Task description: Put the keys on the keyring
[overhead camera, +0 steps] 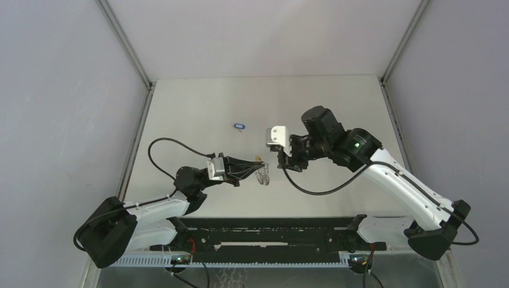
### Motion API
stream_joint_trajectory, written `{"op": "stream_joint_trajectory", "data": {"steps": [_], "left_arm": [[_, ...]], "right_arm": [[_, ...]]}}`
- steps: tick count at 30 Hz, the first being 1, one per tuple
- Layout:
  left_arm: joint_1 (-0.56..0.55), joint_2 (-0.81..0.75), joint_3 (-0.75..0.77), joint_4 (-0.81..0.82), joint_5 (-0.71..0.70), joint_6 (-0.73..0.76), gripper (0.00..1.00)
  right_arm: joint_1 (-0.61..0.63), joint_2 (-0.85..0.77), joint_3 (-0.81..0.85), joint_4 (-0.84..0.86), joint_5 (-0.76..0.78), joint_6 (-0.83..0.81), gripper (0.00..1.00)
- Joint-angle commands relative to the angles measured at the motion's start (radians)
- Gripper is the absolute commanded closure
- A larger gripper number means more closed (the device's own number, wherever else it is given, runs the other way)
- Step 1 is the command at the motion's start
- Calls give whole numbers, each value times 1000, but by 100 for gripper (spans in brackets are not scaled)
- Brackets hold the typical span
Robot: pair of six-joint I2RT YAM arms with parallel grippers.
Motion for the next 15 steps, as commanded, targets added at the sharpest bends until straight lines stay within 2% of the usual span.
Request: {"op": "stream_joint_trajectory", "data": {"steps": [1,7,15], "left_arm": [[10,-25,-20,113,-15,-34,100],[10,-48,-18,113,-4,-38,100],[9,-64,-25,111,-3,-36,100]], "right_arm": [[-83,-74,-81,204,-237,53,65],[-142,-53,-132,315,-406,108,66],[-146,-17,-134,353,-477,132,67]]}}
